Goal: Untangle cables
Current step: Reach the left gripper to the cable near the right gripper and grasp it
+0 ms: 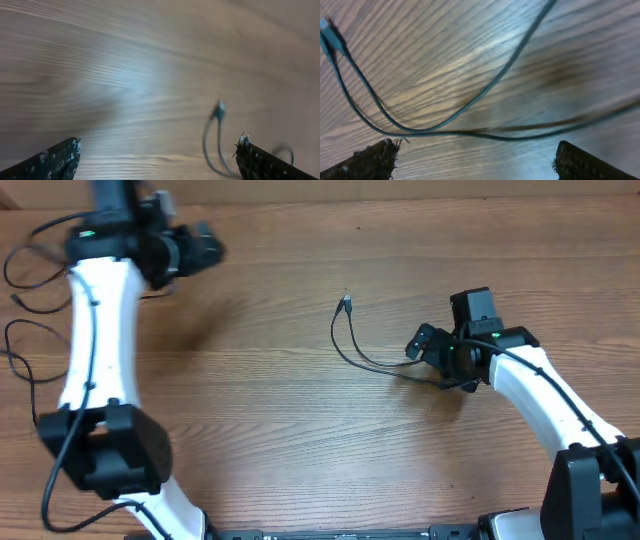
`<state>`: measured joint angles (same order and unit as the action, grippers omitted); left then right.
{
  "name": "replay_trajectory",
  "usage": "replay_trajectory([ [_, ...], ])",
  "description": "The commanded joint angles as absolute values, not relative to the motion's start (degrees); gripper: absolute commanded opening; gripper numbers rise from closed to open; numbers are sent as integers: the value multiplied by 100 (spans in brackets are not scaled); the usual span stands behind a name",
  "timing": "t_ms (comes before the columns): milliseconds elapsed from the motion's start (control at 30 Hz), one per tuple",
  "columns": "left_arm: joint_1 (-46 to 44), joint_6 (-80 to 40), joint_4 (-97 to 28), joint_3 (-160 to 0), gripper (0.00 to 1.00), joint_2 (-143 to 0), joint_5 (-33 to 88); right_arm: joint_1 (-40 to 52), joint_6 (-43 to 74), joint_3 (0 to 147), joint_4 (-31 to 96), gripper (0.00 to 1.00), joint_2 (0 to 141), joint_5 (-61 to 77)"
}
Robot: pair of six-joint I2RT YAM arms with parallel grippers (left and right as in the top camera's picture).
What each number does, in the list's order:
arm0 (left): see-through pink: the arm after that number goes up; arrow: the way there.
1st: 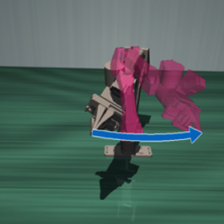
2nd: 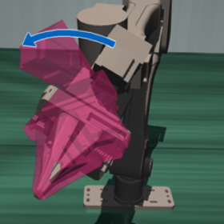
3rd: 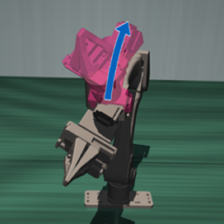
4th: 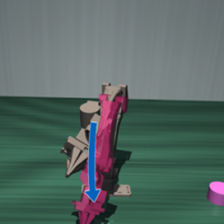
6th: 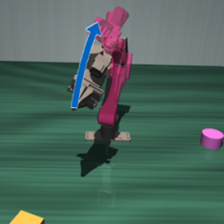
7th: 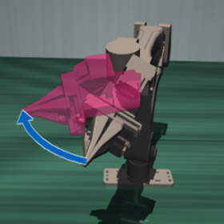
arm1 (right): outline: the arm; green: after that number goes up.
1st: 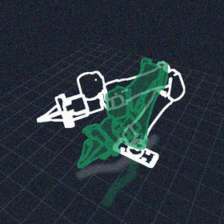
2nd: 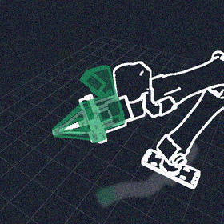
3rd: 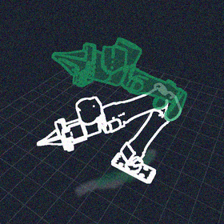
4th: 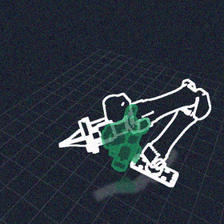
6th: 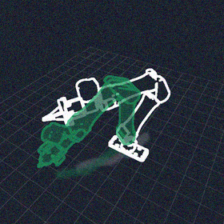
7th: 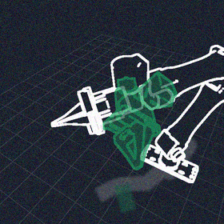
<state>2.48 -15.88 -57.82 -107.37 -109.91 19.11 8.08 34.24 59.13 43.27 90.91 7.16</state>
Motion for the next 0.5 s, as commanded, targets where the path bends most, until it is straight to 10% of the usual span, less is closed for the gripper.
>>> replay_trajectory([
  [0,-440,-1522,-5800,-10772,100,-11362,1846,489,3371,6571,4731,100,9065,666],
  [200,-1737,-1745,-5802,-10772,99,-11992,1789,-255,3920,7067,5857,100,9065,137],
  [467,-2921,-5094,-5588,-10772,99,-12947,1774,-945,3691,7048,6344,100,9065,134],
])
